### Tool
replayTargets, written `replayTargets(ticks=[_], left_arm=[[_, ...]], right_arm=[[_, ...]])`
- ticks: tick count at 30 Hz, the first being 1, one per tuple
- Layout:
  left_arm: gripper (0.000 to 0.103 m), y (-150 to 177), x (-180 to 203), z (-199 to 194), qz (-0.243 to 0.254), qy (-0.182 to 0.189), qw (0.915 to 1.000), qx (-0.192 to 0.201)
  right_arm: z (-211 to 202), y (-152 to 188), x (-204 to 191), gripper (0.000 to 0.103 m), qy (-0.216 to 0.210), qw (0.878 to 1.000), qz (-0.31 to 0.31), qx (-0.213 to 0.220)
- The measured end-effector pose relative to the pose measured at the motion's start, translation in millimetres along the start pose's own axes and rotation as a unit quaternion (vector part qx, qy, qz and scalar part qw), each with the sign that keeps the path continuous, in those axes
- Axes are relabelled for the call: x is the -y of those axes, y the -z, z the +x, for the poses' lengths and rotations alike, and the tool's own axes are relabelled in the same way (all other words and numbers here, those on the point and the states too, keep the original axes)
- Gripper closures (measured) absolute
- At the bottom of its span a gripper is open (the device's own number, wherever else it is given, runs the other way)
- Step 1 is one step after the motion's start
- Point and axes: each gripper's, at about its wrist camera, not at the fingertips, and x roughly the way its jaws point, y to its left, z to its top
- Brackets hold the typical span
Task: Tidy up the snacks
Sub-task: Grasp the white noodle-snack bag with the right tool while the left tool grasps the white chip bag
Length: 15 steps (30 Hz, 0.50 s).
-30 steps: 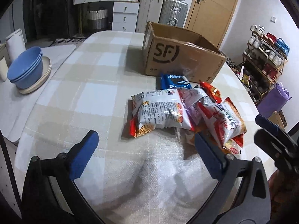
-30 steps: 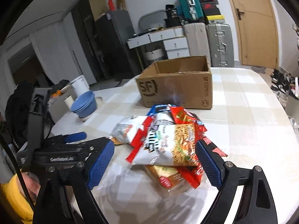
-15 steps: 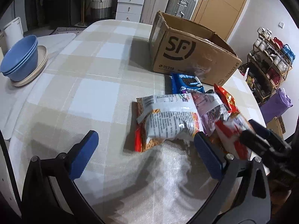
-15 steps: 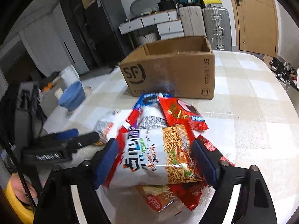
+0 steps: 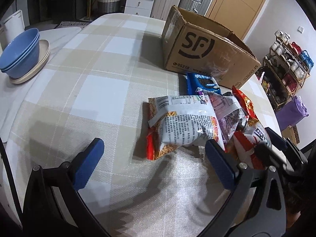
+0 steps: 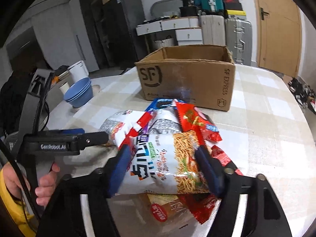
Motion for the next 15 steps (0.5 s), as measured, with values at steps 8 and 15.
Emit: replayTargets(ticks=[8,15], left_arm=[[0.001,4.7,-4.2,-2.9,-0.005,0.001,1.0000,-0.005],[0.001,6.3,-5.0,-2.4,-0.006,0.001,0.9999,-0.008]], right_arm=[[6.9,3.2,-9.6,0.013,0.032,0.999,-0.036,-0.006],[16.2,8.6,-18.4,0.017,0.065,0.995,-0.081,-0.013]])
